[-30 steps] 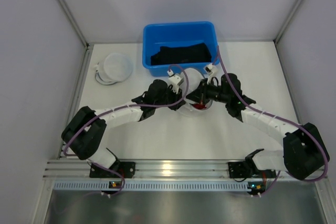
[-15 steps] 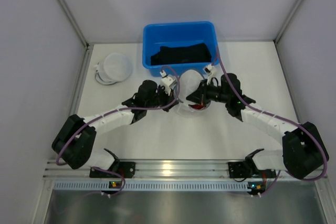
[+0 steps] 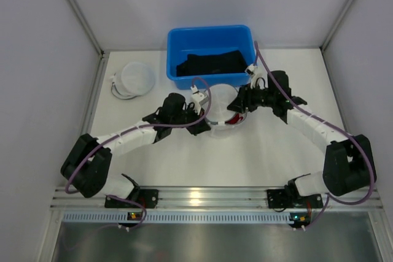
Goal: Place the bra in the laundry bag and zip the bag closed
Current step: Close the laundry bag at the center of the board.
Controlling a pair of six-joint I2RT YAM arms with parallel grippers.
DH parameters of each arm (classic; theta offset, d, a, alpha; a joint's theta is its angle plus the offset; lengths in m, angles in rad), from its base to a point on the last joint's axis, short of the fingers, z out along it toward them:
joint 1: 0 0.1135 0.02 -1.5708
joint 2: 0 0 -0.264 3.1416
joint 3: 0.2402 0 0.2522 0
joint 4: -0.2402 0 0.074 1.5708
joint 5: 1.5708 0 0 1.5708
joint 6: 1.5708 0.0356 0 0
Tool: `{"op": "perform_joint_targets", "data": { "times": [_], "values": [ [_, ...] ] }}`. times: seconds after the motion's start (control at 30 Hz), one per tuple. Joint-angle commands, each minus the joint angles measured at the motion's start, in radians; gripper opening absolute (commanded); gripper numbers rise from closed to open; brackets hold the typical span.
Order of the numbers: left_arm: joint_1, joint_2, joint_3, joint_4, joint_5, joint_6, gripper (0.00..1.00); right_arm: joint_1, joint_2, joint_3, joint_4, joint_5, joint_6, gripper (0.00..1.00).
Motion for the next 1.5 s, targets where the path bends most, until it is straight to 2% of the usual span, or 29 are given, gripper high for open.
{"op": "perform_joint_targets", "data": {
  "times": [0.0, 0.07, 0.1, 0.2, 0.33, 0.47, 0.67, 0.87, 1.13, 1.23, 1.27, 1.47],
  "values": [
    [0.003, -0.028, 0.054, -0.028, 0.077, -0.106, 0.00, -0.070, -0.072, 0.098, -0.137, -0.026, -0.233, 0.61],
    [0.003, -0.023, 0.063, -0.051, 0.103, -0.137, 0.00, -0.084, -0.092, 0.124, -0.207, -0.031, -0.331, 0.61],
    [0.003, -0.020, 0.067, -0.061, 0.110, -0.143, 0.00, -0.095, -0.111, 0.153, -0.290, -0.034, -0.435, 0.61],
    [0.003, -0.015, 0.078, -0.079, 0.120, -0.158, 0.00, -0.100, -0.164, 0.182, -0.394, -0.066, -0.569, 0.59],
    [0.003, -0.012, 0.087, -0.090, 0.117, -0.166, 0.00, -0.045, -0.237, 0.155, -0.432, -0.071, -0.737, 0.60],
    [0.003, -0.006, 0.086, -0.090, 0.150, -0.219, 0.00, 0.131, -0.275, 0.092, -0.374, 0.009, -0.757, 0.62],
    [0.001, -0.002, 0.072, -0.082, 0.184, -0.259, 0.00, 0.380, -0.324, -0.087, -0.168, 0.190, -0.737, 0.63],
    [0.003, 0.005, 0.066, -0.074, 0.232, -0.261, 0.00, 0.474, -0.264, -0.115, -0.080, 0.282, -0.820, 0.64],
    [0.003, 0.002, 0.045, -0.061, 0.267, -0.275, 0.00, 0.499, -0.228, -0.146, 0.002, 0.310, -0.941, 0.59],
    [0.004, -0.008, 0.040, -0.055, 0.276, -0.278, 0.00, 0.509, -0.232, -0.181, 0.015, 0.310, -1.008, 0.51],
    [0.004, -0.009, 0.035, -0.055, 0.275, -0.281, 0.00, 0.514, -0.238, -0.199, 0.018, 0.311, -1.037, 0.42],
    [0.017, -0.032, 0.034, -0.119, 0.233, -0.269, 0.00, 0.514, -0.250, -0.219, 0.013, 0.331, -1.068, 0.10]
  ]
}}
